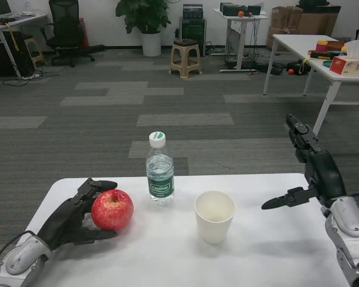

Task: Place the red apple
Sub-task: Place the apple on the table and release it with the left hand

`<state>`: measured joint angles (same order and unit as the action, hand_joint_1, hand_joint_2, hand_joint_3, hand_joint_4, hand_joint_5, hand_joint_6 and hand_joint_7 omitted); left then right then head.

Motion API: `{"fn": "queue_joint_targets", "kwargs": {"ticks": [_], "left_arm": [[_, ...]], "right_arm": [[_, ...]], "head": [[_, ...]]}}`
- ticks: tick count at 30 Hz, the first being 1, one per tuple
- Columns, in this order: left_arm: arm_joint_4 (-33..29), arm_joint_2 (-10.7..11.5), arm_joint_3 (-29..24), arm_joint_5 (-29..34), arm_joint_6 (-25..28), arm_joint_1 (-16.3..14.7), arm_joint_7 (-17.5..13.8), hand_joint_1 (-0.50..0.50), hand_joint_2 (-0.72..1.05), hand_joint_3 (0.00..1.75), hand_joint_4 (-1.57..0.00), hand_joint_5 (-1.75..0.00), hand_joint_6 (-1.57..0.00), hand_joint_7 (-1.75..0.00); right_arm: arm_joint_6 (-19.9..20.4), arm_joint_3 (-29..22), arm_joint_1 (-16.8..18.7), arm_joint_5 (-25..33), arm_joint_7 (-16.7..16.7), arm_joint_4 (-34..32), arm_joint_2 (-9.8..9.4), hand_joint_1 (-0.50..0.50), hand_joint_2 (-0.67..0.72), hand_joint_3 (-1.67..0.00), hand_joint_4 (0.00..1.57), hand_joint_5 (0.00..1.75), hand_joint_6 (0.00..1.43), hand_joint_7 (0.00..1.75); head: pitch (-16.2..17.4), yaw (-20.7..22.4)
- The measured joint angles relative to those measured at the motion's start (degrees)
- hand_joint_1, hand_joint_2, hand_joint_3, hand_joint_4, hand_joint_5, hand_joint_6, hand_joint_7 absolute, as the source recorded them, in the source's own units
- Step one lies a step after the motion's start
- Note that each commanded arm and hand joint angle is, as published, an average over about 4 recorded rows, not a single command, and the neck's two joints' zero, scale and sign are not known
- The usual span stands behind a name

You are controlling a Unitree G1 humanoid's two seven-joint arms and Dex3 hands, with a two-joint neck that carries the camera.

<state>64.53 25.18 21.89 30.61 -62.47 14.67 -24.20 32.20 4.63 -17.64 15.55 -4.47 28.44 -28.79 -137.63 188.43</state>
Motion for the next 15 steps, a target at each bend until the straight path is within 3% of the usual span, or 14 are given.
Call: {"fn": "queue_joint_targets", "kwargs": {"ticks": [8,15], "left_arm": [[0.18,0.02,-0.03,-2.22,-0.82,0.00,-0.15,-0.06,1.05,0.00,0.00,-0.41,-0.20,-1.26],[0.20,0.12,-0.67,-5.43,-2.52,0.00,-0.40,0.00,0.89,0.00,0.00,-0.51,-0.07,-1.22]], "right_arm": [[0.00,0.01,0.00,0.00,0.00,0.83,0.00,-0.50,-0.03,0.00,0.00,0.00,0.00,0.07],[0.00,0.11,-0.01,0.00,0.00,1.16,0.00,-0.47,-0.03,0.00,0.00,0.00,0.00,0.07]], "head": [[0.35,0.64],[0.30,1.93]]}}
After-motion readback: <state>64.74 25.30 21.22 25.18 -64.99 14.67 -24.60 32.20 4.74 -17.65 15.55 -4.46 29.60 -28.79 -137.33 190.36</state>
